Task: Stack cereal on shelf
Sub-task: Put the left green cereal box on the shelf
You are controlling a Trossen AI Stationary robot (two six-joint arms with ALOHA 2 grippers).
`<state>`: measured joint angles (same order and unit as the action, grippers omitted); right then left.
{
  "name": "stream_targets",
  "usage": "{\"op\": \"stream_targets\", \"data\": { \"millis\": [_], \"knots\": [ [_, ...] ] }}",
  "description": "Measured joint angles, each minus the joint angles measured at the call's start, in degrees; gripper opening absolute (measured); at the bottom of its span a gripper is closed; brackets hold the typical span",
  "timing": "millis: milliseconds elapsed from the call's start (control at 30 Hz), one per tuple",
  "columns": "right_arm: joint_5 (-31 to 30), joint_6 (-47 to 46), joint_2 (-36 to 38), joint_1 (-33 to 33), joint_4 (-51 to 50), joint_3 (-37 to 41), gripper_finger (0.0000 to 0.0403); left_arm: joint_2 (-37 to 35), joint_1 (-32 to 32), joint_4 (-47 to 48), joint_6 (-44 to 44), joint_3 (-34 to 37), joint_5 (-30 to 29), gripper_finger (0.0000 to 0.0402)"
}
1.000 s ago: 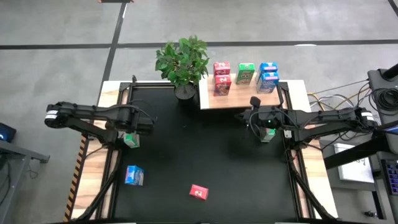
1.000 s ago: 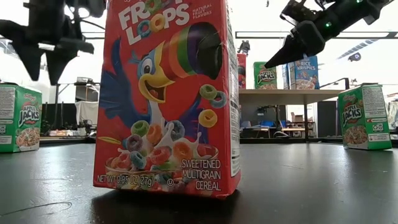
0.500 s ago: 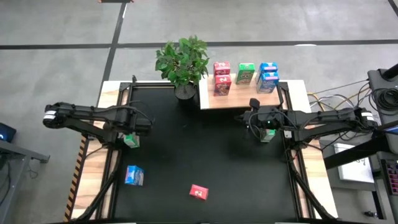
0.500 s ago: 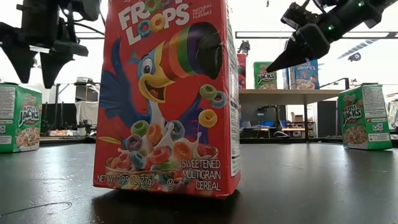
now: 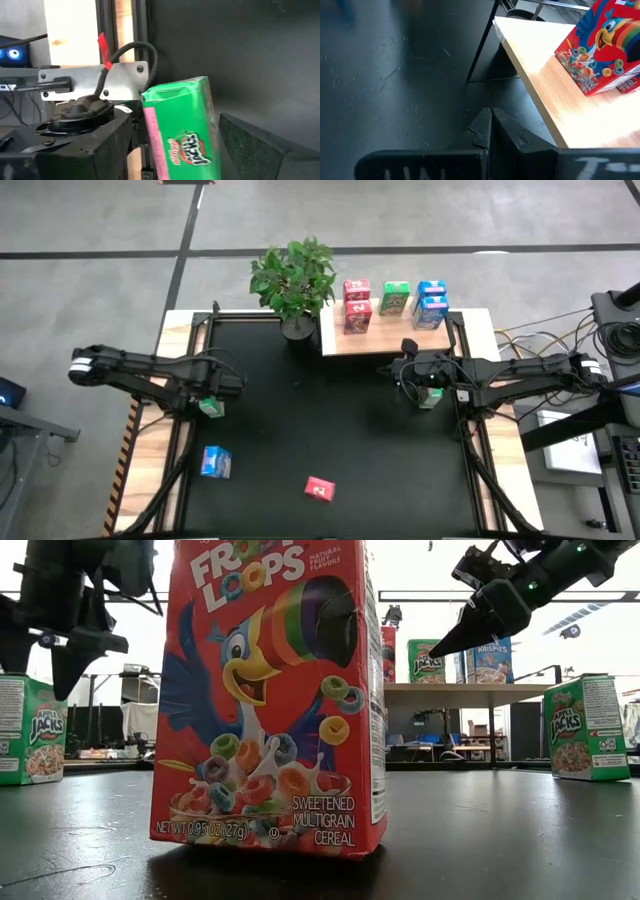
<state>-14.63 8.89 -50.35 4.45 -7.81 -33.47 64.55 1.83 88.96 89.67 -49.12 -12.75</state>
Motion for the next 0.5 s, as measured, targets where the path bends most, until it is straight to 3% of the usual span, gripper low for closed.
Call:
{"op": "stream_targets", "data": {
  "millis": [500],
  "knots": [
    [-0.17,0.17,0.07,0.00,0.04,0.00,0.0009,3.93,0.61,-3.84,-3.64,-0.90,0.02,0.0133]
  ]
}}
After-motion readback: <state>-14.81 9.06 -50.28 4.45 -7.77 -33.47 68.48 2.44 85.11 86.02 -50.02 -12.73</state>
